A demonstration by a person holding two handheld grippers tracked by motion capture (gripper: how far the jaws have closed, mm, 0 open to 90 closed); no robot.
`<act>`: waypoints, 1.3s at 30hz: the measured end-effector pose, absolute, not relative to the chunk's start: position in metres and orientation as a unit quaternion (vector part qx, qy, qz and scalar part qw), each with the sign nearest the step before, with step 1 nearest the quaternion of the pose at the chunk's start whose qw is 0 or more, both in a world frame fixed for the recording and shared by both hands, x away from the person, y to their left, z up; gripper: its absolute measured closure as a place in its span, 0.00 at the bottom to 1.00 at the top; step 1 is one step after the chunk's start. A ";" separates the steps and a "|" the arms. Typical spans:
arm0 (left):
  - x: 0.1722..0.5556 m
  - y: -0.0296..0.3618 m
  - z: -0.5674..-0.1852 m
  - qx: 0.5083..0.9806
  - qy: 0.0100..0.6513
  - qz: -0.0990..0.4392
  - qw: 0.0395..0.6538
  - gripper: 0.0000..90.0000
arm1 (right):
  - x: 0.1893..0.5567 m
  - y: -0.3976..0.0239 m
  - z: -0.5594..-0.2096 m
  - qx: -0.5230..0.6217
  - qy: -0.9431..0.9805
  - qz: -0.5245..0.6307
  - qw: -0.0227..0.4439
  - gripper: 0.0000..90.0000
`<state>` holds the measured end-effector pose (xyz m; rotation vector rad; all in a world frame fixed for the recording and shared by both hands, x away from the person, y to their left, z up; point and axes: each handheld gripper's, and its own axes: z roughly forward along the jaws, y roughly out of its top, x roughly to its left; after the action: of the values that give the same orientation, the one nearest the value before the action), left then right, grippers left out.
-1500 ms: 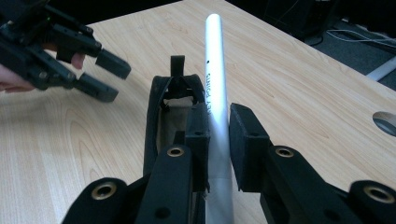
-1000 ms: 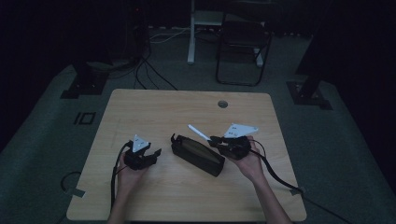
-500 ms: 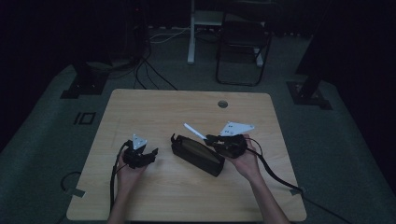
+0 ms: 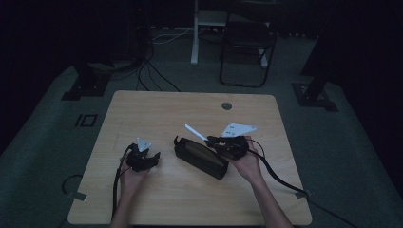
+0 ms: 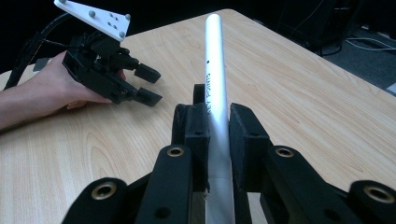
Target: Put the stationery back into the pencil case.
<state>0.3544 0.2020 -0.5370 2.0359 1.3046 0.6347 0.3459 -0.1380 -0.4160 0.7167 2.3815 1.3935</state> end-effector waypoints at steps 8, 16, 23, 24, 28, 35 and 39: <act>0.357 0.203 -0.542 0.774 0.501 0.239 0.305 0.44 | 0.349 -0.135 -0.420 0.250 0.828 0.480 0.146 0.87; 0.358 0.205 -0.543 0.773 0.502 0.234 0.310 0.44 | 0.350 -0.132 -0.424 0.252 0.830 0.477 0.142 0.87; 0.359 0.208 -0.544 0.769 0.505 0.223 0.321 0.44 | 0.352 -0.129 -0.427 0.253 0.831 0.475 0.140 0.87; 0.359 0.208 -0.544 0.769 0.506 0.223 0.321 0.44 | 0.352 -0.129 -0.428 0.252 0.831 0.475 0.139 0.87; 0.359 0.209 -0.545 0.768 0.506 0.222 0.324 0.44 | 0.352 -0.128 -0.430 0.252 0.833 0.472 0.138 0.87; 0.359 0.209 -0.545 0.768 0.505 0.222 0.325 0.44 | 0.351 -0.124 -0.436 0.252 0.838 0.466 0.133 0.87; 0.359 0.209 -0.545 0.768 0.505 0.222 0.326 0.44 | 0.351 -0.122 -0.439 0.251 0.841 0.461 0.133 0.87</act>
<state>0.3587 0.2091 -0.5453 2.0130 1.3237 0.5815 0.3513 -0.1218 -0.4388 0.7278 2.4394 1.3367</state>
